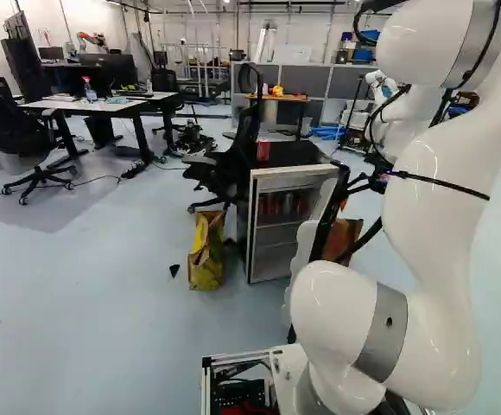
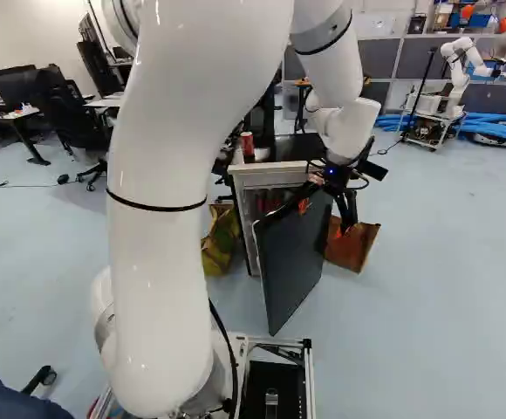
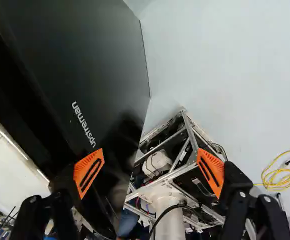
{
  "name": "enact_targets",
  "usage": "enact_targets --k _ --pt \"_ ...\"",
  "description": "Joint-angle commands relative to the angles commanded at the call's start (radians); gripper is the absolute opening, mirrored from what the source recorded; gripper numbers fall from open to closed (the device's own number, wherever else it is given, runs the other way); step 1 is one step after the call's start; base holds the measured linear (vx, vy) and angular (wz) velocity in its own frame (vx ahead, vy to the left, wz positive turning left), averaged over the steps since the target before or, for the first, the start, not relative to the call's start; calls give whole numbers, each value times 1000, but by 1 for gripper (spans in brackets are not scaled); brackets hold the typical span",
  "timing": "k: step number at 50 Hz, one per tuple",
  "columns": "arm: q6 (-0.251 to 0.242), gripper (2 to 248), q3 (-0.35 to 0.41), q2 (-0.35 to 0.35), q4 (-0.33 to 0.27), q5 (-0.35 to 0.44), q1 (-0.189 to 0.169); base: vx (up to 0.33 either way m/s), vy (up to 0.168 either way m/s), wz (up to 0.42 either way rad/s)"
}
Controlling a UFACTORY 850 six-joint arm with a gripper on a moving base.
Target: Grab a drink from the fridge
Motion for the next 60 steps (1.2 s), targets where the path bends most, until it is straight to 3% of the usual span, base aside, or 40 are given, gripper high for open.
enact_targets --k 60 --pt "0 247 132 87 -1 22 229 0 0 0"
